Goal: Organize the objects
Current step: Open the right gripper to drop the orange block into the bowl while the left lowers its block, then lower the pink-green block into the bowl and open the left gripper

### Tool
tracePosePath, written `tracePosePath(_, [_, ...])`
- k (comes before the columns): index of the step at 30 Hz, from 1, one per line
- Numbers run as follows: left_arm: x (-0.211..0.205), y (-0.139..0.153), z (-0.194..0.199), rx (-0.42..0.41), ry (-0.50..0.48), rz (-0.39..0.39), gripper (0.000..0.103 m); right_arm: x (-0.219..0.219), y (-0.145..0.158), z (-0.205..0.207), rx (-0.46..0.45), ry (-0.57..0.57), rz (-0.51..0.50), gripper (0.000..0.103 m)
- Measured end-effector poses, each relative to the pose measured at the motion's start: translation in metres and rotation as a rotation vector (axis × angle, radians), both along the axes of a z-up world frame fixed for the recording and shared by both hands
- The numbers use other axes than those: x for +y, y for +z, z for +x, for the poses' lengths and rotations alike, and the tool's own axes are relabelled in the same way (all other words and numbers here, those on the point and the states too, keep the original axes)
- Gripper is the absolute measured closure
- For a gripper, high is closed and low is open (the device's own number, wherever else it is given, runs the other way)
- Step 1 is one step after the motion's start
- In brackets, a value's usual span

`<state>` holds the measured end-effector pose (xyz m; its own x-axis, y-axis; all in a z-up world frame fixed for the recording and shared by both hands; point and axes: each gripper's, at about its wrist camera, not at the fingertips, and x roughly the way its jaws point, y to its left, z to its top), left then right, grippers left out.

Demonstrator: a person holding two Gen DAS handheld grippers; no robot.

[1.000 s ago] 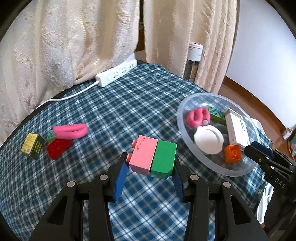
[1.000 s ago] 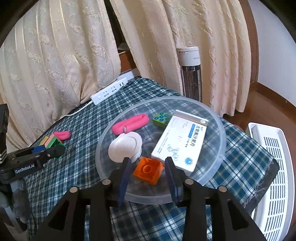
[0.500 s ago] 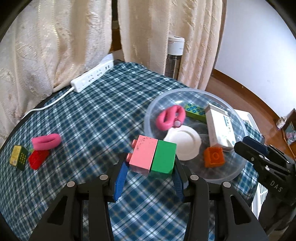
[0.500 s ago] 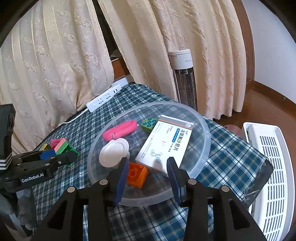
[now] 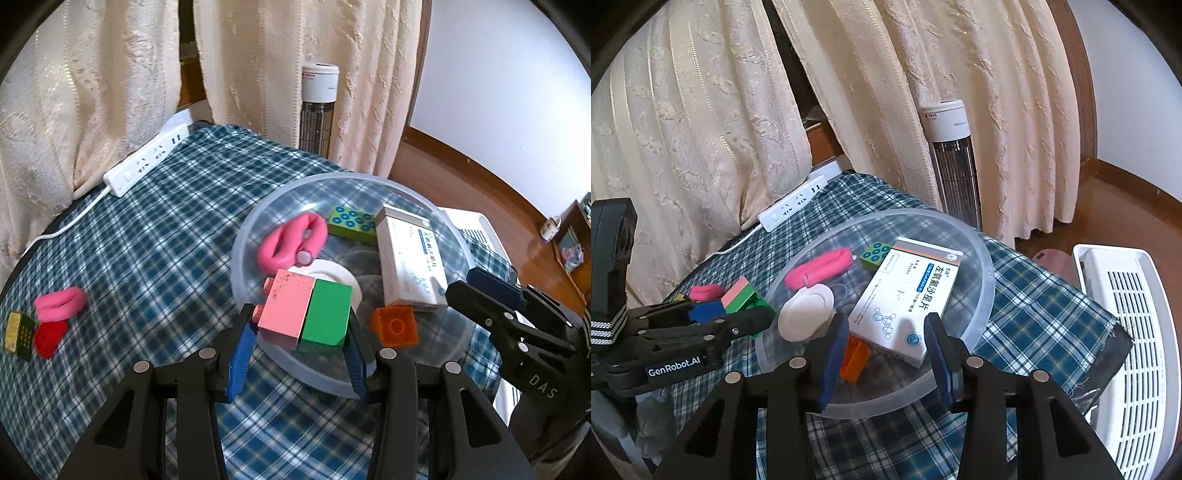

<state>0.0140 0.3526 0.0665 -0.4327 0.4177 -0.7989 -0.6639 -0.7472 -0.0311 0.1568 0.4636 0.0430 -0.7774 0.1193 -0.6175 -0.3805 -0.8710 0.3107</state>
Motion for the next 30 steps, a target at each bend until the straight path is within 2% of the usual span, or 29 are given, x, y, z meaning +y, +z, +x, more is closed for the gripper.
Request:
tracePosePath(23, [0.066, 0.002, -0.020, 0.001, -0.089, 0.037, 0.057, 0.023, -0.004, 0.001, 0.019, -0.005, -0.040, 0.057])
tracePosePath(26, [0.073, -0.001, -0.023, -0.011, -0.096, 0.044, 0.055, 0.023, -0.004, 0.001, 0.021, -0.002, -0.041, 0.057])
tracePosePath(30, [0.074, -0.005, -0.030, -0.038, -0.070, 0.049, 0.045, 0.025, -0.005, 0.000, 0.024, 0.000, -0.043, 0.057])
